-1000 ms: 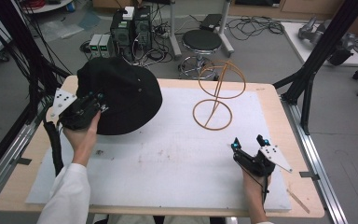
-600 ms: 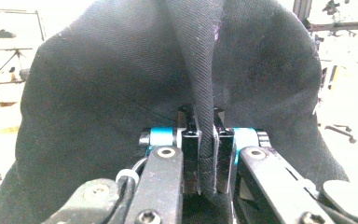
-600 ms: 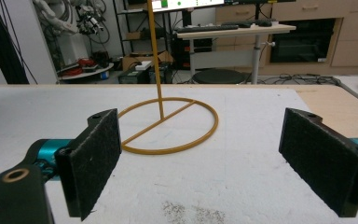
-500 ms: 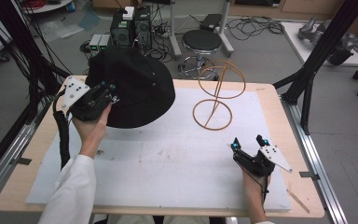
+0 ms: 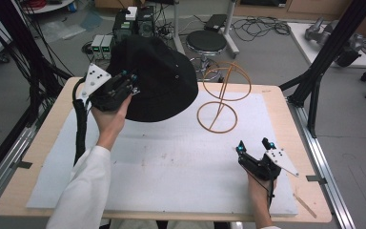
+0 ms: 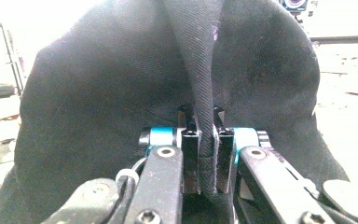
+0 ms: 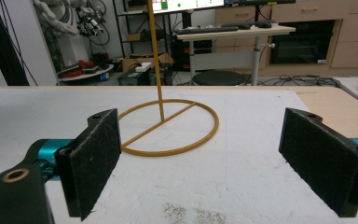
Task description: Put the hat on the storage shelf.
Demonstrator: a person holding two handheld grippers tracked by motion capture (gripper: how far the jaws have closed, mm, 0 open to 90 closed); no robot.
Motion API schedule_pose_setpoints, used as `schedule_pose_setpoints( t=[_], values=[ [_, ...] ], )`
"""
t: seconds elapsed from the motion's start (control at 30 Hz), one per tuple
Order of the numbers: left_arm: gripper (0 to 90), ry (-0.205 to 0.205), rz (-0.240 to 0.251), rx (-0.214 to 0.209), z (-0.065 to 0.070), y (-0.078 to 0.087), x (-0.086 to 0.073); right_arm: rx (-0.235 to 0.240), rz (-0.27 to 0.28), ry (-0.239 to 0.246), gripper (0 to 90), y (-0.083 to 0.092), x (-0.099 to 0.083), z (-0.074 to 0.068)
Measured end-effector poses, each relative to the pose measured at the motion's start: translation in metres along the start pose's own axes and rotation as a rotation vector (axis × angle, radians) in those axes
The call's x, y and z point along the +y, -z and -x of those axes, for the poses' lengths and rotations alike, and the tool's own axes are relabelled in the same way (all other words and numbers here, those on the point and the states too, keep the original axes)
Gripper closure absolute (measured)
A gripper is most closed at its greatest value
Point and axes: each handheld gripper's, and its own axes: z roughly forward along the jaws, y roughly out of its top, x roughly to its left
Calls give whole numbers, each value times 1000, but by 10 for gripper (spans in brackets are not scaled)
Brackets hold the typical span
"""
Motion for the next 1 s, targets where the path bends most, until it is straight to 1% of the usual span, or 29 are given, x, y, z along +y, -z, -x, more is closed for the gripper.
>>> schedule_pose_setpoints(
  t=[0.13,0.27,0.4,0.43,0.57,0.63,0.73,0.77,1.0],
  values=[
    [857,-16,3,-20,8,-13,7,0,3,5,122,0,0,1],
    [857,-19,12,-38,16,-24,14,1,1,10,122,-1,0,1],
    [857,-9,25,-56,24,-34,23,3,8,14,122,0,0,0],
    [857,-7,29,-62,28,-39,26,0,10,13,122,0,0,0],
    [857,-29,26,-86,41,-52,34,0,12,11,122,2,1,-1],
    [856,-34,22,-104,48,-62,38,0,15,18,122,2,1,-1],
    [856,-33,18,-122,57,-75,41,1,13,22,122,3,1,-1],
    [856,-31,19,-130,60,-79,42,2,20,29,122,3,1,0],
    [856,-33,21,-174,83,-107,48,3,20,26,122,5,1,0]
  ],
)
